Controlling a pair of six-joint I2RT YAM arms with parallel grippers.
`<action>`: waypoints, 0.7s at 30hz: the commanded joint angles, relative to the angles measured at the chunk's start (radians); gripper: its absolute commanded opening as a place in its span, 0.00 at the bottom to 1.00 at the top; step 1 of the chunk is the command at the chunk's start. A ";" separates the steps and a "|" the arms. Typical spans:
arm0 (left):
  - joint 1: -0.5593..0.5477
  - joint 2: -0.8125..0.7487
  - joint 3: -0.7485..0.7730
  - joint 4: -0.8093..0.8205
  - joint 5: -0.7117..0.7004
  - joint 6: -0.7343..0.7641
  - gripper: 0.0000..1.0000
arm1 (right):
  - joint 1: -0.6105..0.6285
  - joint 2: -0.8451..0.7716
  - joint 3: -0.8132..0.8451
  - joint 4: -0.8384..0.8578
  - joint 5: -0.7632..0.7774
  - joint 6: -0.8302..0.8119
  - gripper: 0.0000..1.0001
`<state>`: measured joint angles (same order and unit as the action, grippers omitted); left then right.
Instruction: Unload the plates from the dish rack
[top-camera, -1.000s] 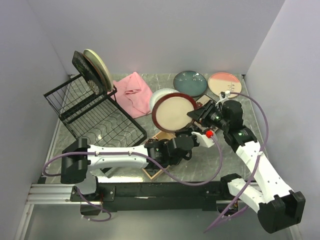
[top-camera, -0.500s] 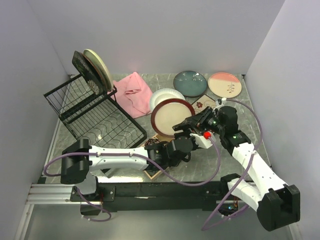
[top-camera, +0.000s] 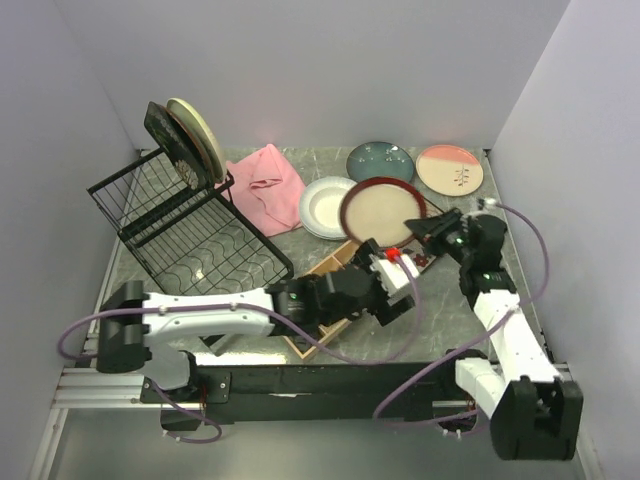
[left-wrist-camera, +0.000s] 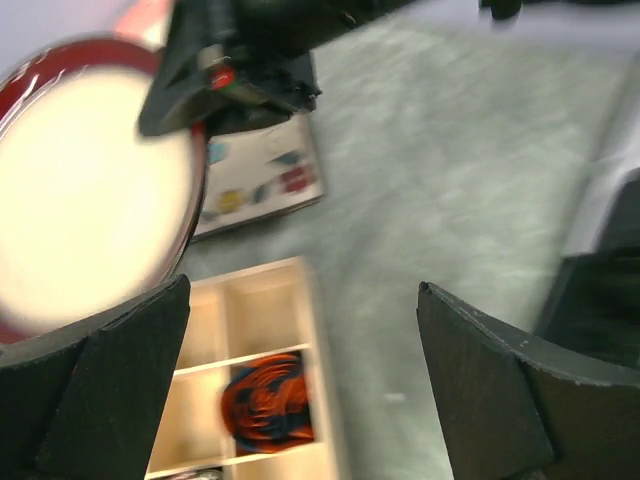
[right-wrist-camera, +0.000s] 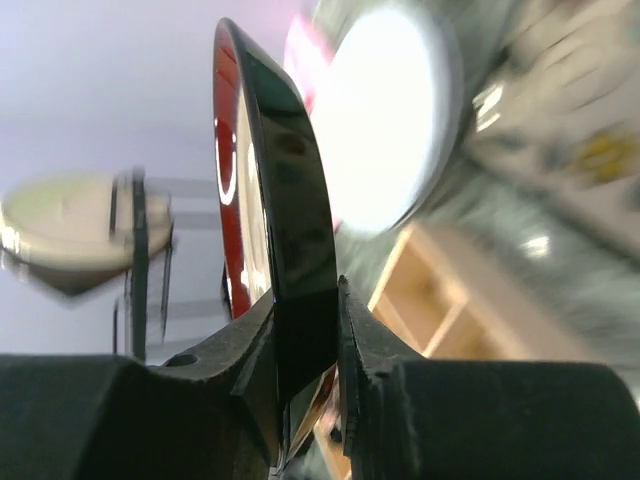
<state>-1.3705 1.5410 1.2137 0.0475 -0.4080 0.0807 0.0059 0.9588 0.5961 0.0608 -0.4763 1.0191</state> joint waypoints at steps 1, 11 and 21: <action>0.094 -0.142 -0.022 -0.002 0.306 -0.301 0.99 | -0.209 -0.149 -0.035 0.064 -0.022 -0.014 0.00; 0.191 -0.425 -0.258 0.095 0.092 -0.427 0.99 | -0.702 -0.360 -0.065 -0.315 0.138 -0.254 0.00; 0.188 -0.504 -0.335 0.155 0.069 -0.446 0.99 | -0.854 -0.364 -0.166 -0.237 0.335 -0.234 0.00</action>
<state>-1.1759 1.0546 0.8894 0.1341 -0.3302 -0.3382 -0.8242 0.5797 0.4416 -0.3668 -0.1967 0.7662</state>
